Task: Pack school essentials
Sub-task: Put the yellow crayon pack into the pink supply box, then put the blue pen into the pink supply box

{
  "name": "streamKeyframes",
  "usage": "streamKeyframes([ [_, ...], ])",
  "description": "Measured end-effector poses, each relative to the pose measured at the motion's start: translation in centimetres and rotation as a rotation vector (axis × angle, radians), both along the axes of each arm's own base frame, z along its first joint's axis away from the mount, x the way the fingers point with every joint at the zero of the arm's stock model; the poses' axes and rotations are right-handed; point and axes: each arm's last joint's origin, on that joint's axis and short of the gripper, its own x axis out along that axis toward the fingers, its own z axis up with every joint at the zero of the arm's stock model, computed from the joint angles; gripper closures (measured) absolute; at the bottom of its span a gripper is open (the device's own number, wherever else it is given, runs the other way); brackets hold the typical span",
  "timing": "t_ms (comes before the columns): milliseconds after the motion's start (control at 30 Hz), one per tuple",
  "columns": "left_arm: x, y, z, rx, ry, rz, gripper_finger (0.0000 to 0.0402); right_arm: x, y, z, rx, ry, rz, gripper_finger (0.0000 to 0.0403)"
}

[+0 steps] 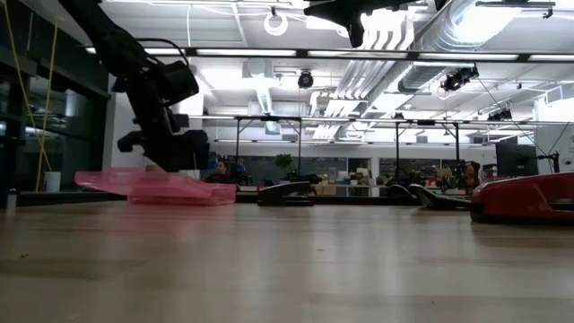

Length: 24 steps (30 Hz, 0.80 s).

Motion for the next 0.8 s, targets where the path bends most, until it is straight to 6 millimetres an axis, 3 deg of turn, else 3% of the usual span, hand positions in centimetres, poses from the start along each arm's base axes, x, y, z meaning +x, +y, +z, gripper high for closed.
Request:
streamKeyframes([
  [267,-0.3,-0.3,2.1,0.090,-0.077,0.014,0.0402,0.0,0.0,0.0,0.000,0.000,0.000,0.0290],
  [433,-0.6,-1.4,4.6,0.138,-0.185,-0.055,0.0401,0.0,0.0,0.0,0.000,0.000,0.000,0.0290],
  [600,0.1,-4.9,8.5,0.200,-0.372,-0.346,0.0401,0.0,0.0,0.0,-0.010,0.001,0.001,0.0290],
  [800,1.3,-11.4,13.0,0.348,-0.597,-0.785,0.0401,0.0,0.0,0.0,-0.021,0.002,0.003,0.0290],
])
